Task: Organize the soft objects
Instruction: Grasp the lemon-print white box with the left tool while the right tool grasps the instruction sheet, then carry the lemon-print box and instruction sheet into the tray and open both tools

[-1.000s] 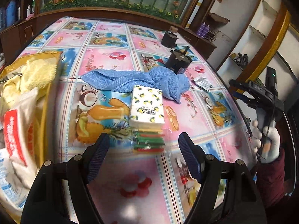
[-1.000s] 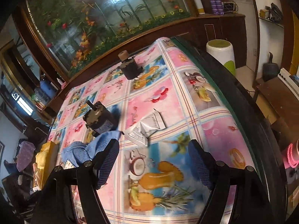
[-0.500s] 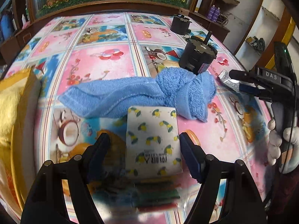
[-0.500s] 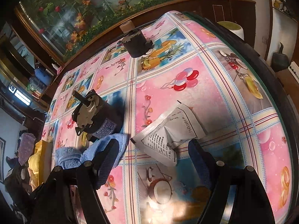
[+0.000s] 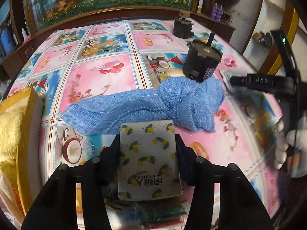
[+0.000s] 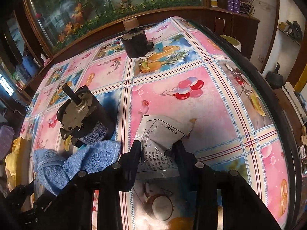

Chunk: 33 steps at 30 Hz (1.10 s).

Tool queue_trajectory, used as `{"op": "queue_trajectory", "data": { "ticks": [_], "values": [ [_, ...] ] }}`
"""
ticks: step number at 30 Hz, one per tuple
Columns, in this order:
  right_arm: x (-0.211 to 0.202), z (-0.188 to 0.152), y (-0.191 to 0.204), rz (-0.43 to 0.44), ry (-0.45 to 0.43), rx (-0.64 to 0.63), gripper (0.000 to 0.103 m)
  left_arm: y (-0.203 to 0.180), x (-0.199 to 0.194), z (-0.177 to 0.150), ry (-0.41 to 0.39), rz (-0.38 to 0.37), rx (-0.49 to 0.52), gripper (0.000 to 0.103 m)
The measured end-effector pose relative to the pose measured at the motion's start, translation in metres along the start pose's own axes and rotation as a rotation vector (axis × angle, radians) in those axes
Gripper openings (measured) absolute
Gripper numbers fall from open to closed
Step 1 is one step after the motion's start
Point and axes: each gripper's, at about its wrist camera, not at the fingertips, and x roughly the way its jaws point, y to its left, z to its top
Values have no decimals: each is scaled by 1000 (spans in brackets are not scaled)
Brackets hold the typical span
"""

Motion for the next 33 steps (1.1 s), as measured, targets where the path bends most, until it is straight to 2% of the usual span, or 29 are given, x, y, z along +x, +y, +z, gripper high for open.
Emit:
{"op": "queue_trajectory", "data": {
  "ticks": [8,12,15,18,22,26,33],
  "values": [
    [-51,-10,-4,96,-72,30,38,22,-61,-10,-110,-138,-114,50],
    [-83,-16,18,155,-108,-19,38,49,-101,-24,-178,-156,-190,50],
    [-100,-23,48,216,-113,-81,38,80,-128,-39,-220,-119,-253,50],
    [-112,-32,83,279,-105,-146,38,116,-148,-54,-248,-48,-310,51],
    [-118,-48,135,341,-90,-242,38,165,-157,-68,-242,46,-369,51],
    [-118,-63,185,393,-64,-323,38,205,-147,-64,-216,121,-381,51],
    [-109,-84,270,475,-8,-453,38,262,-104,-47,-148,151,-428,51]
  ]
}}
